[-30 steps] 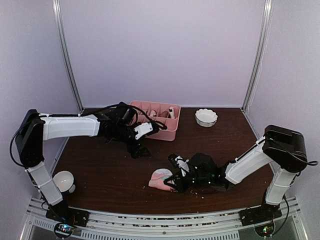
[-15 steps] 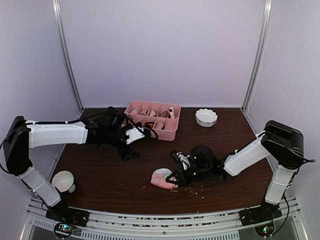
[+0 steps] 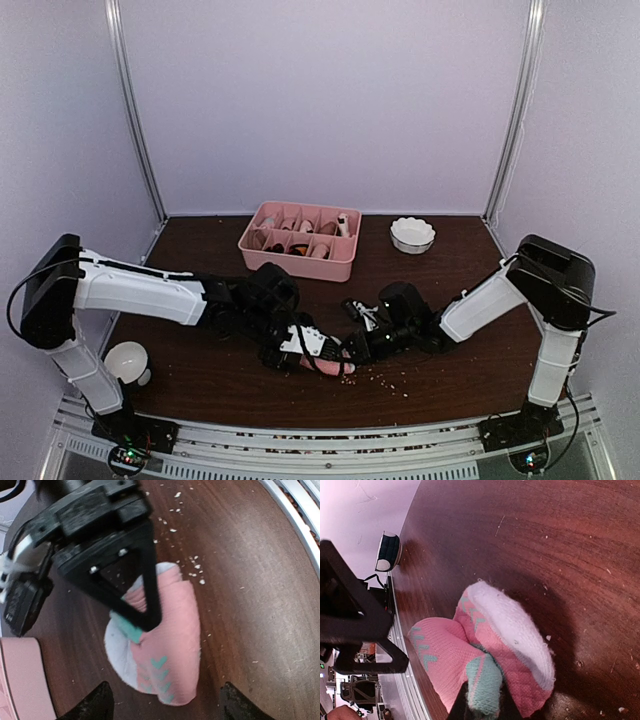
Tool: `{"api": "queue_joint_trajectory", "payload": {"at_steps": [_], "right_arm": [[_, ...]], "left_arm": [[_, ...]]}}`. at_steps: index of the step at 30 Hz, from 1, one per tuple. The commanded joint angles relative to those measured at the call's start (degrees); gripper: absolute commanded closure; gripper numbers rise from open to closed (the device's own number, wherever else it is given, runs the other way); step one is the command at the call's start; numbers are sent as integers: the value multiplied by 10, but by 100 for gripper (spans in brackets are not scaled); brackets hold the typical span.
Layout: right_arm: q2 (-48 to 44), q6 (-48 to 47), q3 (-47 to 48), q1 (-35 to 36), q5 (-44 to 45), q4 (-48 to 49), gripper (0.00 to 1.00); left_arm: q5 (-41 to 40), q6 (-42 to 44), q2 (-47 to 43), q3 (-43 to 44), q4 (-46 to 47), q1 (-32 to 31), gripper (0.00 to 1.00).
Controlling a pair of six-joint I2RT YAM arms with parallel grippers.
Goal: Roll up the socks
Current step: Roll the sock at the center of the board.
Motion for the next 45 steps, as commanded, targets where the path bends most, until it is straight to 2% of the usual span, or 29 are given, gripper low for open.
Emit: {"api": "queue_joint_trajectory", "payload": {"at_steps": [1,7,11,17,20,22,23,24,25,26,32,39,43,45], "right_arm": [[66,13,-44,-1,82,-211,99],[62,14,-43,-2,80,-212,98],[56,19,-45,-4,76,-203,95],[59,34,-56,-5,57,-159,86],[54,37,-65,-6,50,-128,77],[45,32,-75,-6,50,-109,61],[39,28,-80,-6,53,-98,49],[30,25,-88,-6,57,-87,16],[20,19,-94,-6,64,-81,2],[10,11,-98,-6,74,-84,0],[-63,-38,-121,-7,168,-138,1],[-173,-52,-173,-7,328,-201,0],[-294,-55,-206,-2,438,-207,0],[-376,-31,-244,-1,492,-167,1]], "left_arm": [[-3,12,21,-2,33,-28,27],[-29,6,54,1,51,-35,38],[-31,3,78,9,51,-35,51],[-47,-10,113,29,36,-35,61],[-41,-21,127,39,12,-32,77],[-14,-39,142,62,-26,-21,86],[5,-49,150,76,-52,-12,89],[26,-57,160,90,-80,-4,93],[45,-64,169,103,-108,4,97],[64,-70,179,112,-130,10,100],[136,-92,216,139,-204,40,100],[148,-93,241,162,-245,46,100],[174,-95,266,198,-289,46,100],[195,-100,292,227,-325,48,100]]}}
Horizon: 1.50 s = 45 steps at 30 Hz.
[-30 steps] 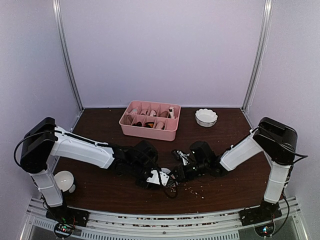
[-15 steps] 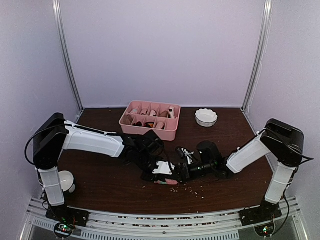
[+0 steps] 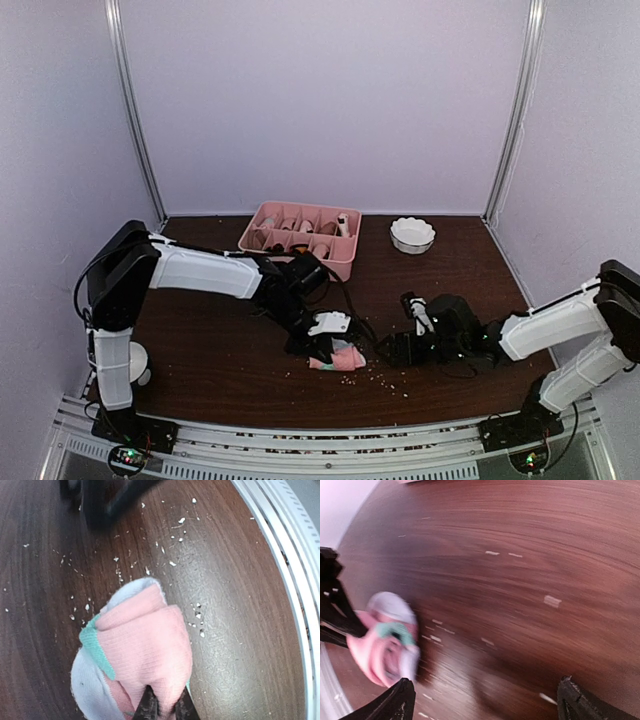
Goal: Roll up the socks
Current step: Roll the sock at the center of the board.
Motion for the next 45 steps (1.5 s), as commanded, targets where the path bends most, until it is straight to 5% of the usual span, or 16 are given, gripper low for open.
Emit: {"api": "queue_joint_trajectory", "payload": {"at_steps": [1,3,7,10,18,23,32,45], "right_arm": [[-138,57,-84,0,195,-56,0],[-219,129,-123,-6,228,-35,0],[-317,8,-181,17,181,92,1],[-316,-94,-155,79,196,43,1],[-152,-329,-76,246,220,53,11],[-18,-485,20,290,244,46,18],[140,-636,129,266,220,45,30],[219,-665,220,200,128,-67,72]], "left_arm": [[16,-25,90,24,-178,5,100],[41,-30,109,46,-201,11,100],[115,-49,145,86,-240,48,100],[147,-45,171,112,-284,66,99],[60,-86,188,111,-264,70,98],[42,-96,196,108,-259,70,98],[59,-77,209,114,-275,70,98],[124,-14,191,117,-302,85,79]]}}
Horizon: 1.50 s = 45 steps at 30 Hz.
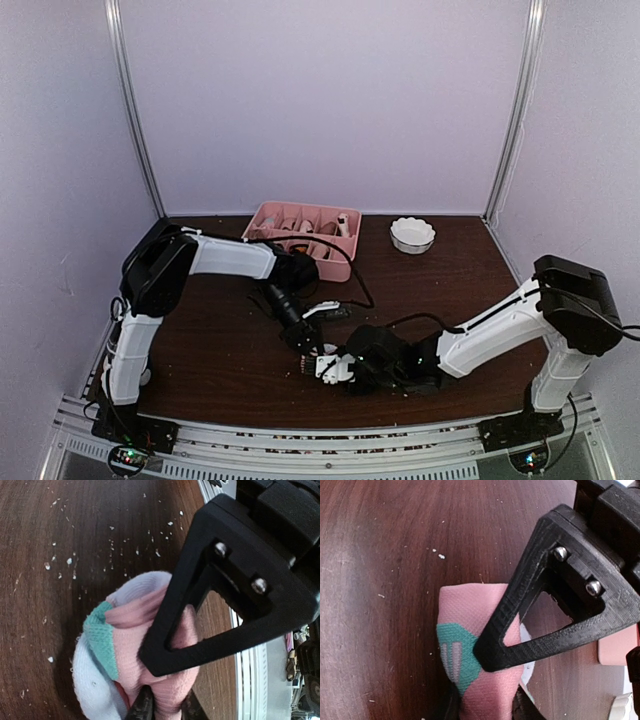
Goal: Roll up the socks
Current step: Roll the sock at the center of the board, then pick up the sock from the center of the board.
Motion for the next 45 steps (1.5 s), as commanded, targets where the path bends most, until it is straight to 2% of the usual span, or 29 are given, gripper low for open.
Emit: {"api": "queue_joint_trajectory", "payload": {"at_steps": [1,4,6,7,10,13,14,15,16,20,24,26,28,30,37,40,43,45], "right_arm": [[21,8,27,-19,-54,-84,78],[27,40,43,-19,-101,-128,92],[37,77,52,-21,-124,-152,99],[44,100,56,-22,-134,-164,100],[55,172,58,-28,-182,-178,100],[61,239,48,-39,-212,-168,100],[66,256,48,-44,-226,-168,100],[71,271,51,-46,-237,-170,100],[76,286,56,-50,-247,-174,100],[87,339,66,-62,-296,-169,100],[95,438,49,-92,-374,-103,100],[101,491,31,-110,-422,-44,100],[111,522,23,-122,-449,-13,100],[119,533,24,-126,-458,-9,100],[140,570,26,-132,-497,10,100],[151,600,22,-143,-532,47,100],[157,632,21,-148,-562,86,100],[157,643,25,-148,-573,95,100]], "left_arm": [[-97,30,41,-37,-59,6,75],[-101,26,19,-48,-34,14,63],[-104,11,-18,-69,7,29,58],[-107,1,-44,-80,30,39,56],[-125,-16,-145,-125,105,72,40],[-149,-4,-240,-151,130,93,28],[-159,6,-261,-154,126,94,21],[-170,16,-278,-159,125,94,6],[-177,26,-295,-167,125,94,2],[-178,40,-342,-216,150,93,2],[-159,35,-381,-269,206,86,2],[-171,60,-378,-280,212,66,6],[-208,81,-366,-294,229,31,14],[-246,96,-355,-314,265,8,26],[-314,122,-349,-368,366,-33,26],[-341,139,-340,-383,390,-55,27],[-360,146,-330,-396,409,-66,30],[-364,146,-329,-398,414,-70,35]]}}
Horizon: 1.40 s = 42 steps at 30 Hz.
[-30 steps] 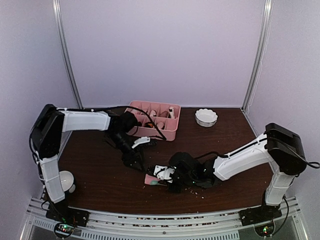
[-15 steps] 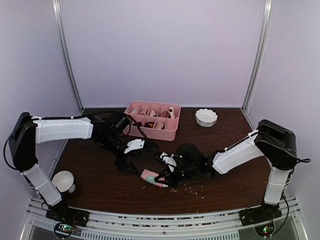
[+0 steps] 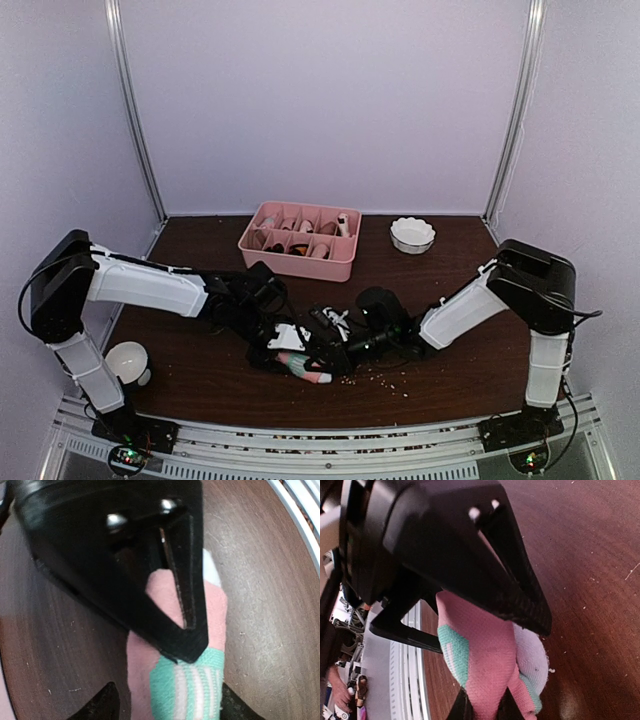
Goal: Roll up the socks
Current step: Pick up the sock from the center of the board, then pass from the left arm to the right
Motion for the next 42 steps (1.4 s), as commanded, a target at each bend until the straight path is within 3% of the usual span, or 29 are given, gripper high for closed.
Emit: {"api": "queue_joint_trajectory", "payload": {"at_steps": [1,10,13,16,22,27,30,31,32,38,42], "right_arm": [[36,54,-24,1,-44,-57,100],[19,112,-14,0,-86,3,100],[6,122,-14,-3,-82,17,99],[-26,95,-35,-8,-40,6,79],[-140,10,-84,-19,96,-42,62],[-232,13,-93,-19,158,4,51],[-241,43,-58,-19,140,30,29],[-237,54,-46,-18,132,41,6],[-234,65,-36,-19,126,49,0],[-253,39,-9,-14,175,6,1],[-329,-74,-24,0,318,-115,1]], "left_arm": [[-33,18,8,-11,51,-11,38],[-36,14,-7,20,5,-13,76],[-9,0,-6,47,-51,-13,100],[46,-26,10,105,-139,-1,100],[222,-86,20,194,-267,85,100],[352,-96,38,282,-361,148,100],[411,-90,57,331,-416,166,100],[430,-86,64,344,-435,170,100],[443,-81,69,358,-452,173,100],[503,-37,92,411,-549,185,100],[536,25,111,455,-643,196,100]]}}
